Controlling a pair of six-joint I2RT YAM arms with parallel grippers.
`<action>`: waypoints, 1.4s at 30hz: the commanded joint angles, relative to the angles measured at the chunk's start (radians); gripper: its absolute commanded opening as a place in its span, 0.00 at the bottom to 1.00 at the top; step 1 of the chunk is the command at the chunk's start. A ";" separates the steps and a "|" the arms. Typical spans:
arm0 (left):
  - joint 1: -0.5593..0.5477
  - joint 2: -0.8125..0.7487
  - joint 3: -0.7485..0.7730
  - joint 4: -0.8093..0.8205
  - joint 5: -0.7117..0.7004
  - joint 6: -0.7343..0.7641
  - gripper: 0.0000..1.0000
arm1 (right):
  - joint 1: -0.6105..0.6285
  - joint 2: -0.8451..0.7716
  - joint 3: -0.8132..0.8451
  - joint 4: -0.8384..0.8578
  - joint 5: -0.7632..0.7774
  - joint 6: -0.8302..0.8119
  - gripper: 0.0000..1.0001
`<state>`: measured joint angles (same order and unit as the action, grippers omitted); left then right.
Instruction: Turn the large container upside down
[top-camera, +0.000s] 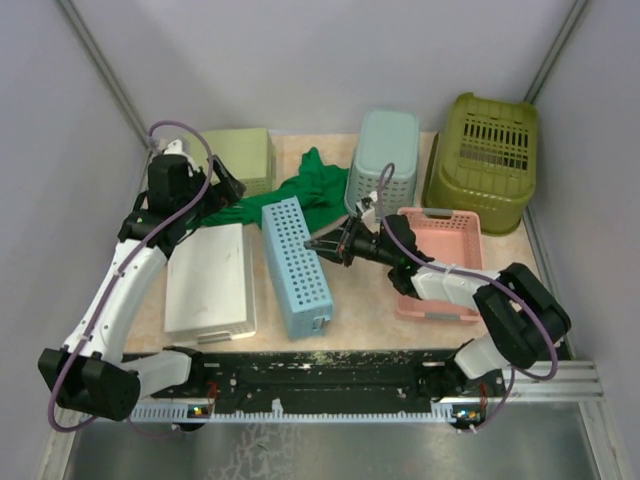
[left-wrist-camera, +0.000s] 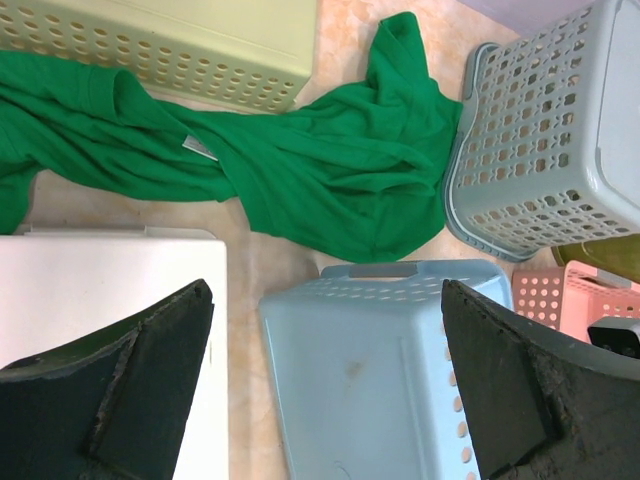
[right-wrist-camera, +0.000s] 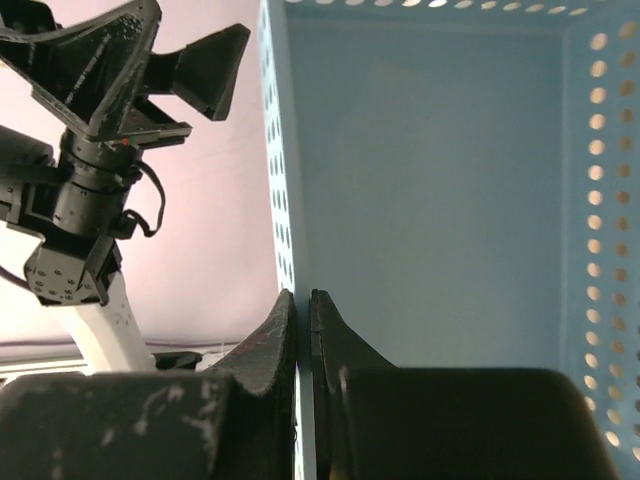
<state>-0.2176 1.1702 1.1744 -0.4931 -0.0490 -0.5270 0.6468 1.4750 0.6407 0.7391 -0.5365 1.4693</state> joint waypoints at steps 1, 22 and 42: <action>0.006 0.001 -0.022 0.036 0.040 0.006 1.00 | -0.038 -0.075 -0.096 0.019 0.049 0.022 0.00; 0.003 0.032 -0.055 0.088 0.222 0.084 1.00 | -0.148 -0.261 0.019 -0.819 0.324 -0.462 0.60; -0.104 0.046 -0.058 0.092 0.329 0.216 1.00 | 0.027 -0.210 0.125 -0.964 0.265 -0.759 0.65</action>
<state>-0.3187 1.2083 1.1141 -0.4202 0.2729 -0.3294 0.5842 1.1770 0.7345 -0.3660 -0.1864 0.7006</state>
